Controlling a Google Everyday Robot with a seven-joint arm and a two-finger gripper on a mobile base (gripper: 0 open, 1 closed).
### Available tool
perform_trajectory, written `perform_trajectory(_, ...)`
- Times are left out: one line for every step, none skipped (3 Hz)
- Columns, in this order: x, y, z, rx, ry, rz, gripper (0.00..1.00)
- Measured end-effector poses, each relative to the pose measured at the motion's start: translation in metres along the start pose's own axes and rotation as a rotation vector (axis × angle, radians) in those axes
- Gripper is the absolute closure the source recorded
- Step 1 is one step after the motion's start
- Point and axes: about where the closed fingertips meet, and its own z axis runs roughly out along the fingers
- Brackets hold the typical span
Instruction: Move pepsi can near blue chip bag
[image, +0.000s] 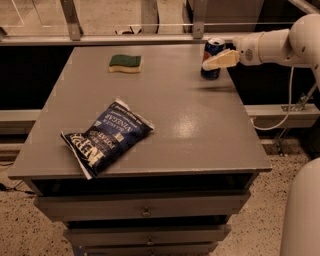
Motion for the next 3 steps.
perform_trajectory(-0.0090, 0.0086, 0.0059, -0.031, -0.044, -0.020, 0.17)
perform_trajectory(-0.0072, 0.0129, 0.0071, -0.044, -0.061, -0.017, 0.41)
perform_trajectory(-0.0086, 0.0163, 0.0024, -0.056, -0.079, -0.008, 0.63)
